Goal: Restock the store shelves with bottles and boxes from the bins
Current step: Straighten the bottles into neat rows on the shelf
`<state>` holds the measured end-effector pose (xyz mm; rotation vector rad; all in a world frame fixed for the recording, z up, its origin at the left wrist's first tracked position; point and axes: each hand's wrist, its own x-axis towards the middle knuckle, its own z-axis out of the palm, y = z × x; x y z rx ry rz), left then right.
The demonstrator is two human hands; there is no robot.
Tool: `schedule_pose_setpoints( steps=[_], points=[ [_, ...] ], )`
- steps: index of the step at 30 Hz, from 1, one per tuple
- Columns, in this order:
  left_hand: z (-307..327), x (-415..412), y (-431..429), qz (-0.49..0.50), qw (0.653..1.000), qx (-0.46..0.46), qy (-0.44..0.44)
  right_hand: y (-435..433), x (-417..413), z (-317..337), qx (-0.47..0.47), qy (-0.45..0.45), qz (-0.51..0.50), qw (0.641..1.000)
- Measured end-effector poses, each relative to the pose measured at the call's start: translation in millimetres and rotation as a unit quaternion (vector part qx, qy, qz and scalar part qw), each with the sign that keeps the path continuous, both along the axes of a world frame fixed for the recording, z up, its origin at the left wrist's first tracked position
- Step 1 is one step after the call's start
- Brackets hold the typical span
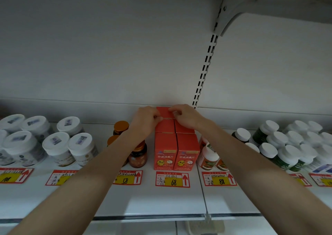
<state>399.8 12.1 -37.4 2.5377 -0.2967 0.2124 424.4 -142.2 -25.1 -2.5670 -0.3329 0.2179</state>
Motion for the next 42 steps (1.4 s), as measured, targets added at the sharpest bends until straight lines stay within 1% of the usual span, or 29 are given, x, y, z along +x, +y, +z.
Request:
schedule_pose_setpoints(
  steps=[4,8,11,14,17,20,25,27,30,33,36,39,42],
  points=[
    [2,-2,-1,-0.009,0.999,0.03,-0.026,-3,-5,5,-0.007,-0.031,-0.006,0.999],
    [13,-24,-7,-0.03,0.989,0.097,-0.104,-23,-8,13,-0.035,-0.077,-0.039,0.996],
    [21,-52,-19,-0.073,0.98,0.105,-0.149,-44,-13,22,-0.034,-0.09,-0.071,0.993],
    [22,-79,-31,-0.122,0.973,0.088,-0.174,-65,-26,34,-0.041,-0.114,-0.087,0.989],
    [22,-99,-44,-0.16,0.972,0.089,-0.149,-86,-39,41,-0.044,-0.131,-0.098,0.986],
    [22,-107,-62,-0.175,0.971,0.109,-0.119,-106,-53,46,-0.047,-0.138,-0.11,0.983],
    [18,-104,-91,-0.188,0.969,0.139,-0.085,-140,-74,47,-0.052,-0.116,-0.104,0.986],
    [17,-100,-103,-0.188,0.966,0.161,-0.074,-149,-81,47,-0.057,-0.087,-0.082,0.991],
    [15,-95,-118,-0.17,0.962,0.201,-0.071,-155,-90,47,-0.097,-0.044,-0.03,0.994],
    [14,-90,-128,-0.146,0.956,0.247,-0.065,-153,-96,46,-0.167,-0.013,0.03,0.985],
    [12,-87,-134,-0.125,0.949,0.285,-0.055,-151,-96,40,-0.202,0.008,0.069,0.977],
    [7,-84,-137,-0.111,0.943,0.311,-0.039,-149,-95,31,-0.217,0.003,0.101,0.971],
    [4,-82,-140,-0.104,0.941,0.321,-0.034,-148,-95,25,-0.223,-0.033,0.124,0.966]
  ],
)
